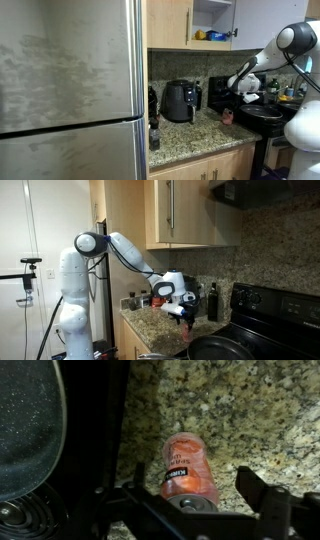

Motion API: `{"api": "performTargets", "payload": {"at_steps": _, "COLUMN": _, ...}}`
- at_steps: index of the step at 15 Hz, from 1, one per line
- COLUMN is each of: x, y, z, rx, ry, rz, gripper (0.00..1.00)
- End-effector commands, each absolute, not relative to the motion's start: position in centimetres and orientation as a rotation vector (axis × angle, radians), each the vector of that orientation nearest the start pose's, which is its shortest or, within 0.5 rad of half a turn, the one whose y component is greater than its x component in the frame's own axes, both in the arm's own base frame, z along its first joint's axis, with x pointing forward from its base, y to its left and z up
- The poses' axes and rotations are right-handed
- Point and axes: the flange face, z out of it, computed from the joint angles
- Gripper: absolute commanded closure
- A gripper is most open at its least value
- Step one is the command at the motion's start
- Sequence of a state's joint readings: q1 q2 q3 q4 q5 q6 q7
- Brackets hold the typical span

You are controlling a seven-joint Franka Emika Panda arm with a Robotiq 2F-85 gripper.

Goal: Put the pink can in the open cabinet, close the open cabinet door

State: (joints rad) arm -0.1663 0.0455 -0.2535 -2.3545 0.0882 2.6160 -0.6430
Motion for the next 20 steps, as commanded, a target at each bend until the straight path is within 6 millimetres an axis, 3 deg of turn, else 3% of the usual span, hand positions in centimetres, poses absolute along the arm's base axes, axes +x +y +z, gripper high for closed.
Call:
{"api": "performTargets", "payload": {"at_steps": 1, "x": 48.5, "y": -21.0, "z": 32.9, "rx": -3.11, "ry": -0.229, "rz": -0.408, "gripper": 0.0}}
{"api": "performTargets", "payload": {"at_steps": 8, "x": 48.4, "y": -20.3, "z": 33.3, "rx": -3.096, "ry": -0.191, "rz": -0.409, "gripper": 0.0}}
{"api": "performTargets", "payload": {"at_steps": 17, "x": 48.8, "y": -20.5, "z": 33.8, "rx": -3.124, "ry": 0.067, "rz": -0.547, "gripper": 0.0}}
{"api": "performTargets", "payload": {"at_steps": 20, "x": 49.1, "y": -20.4, "z": 34.1, "rx": -3.114, "ry": 0.052, "rz": -0.532, "gripper": 0.0}}
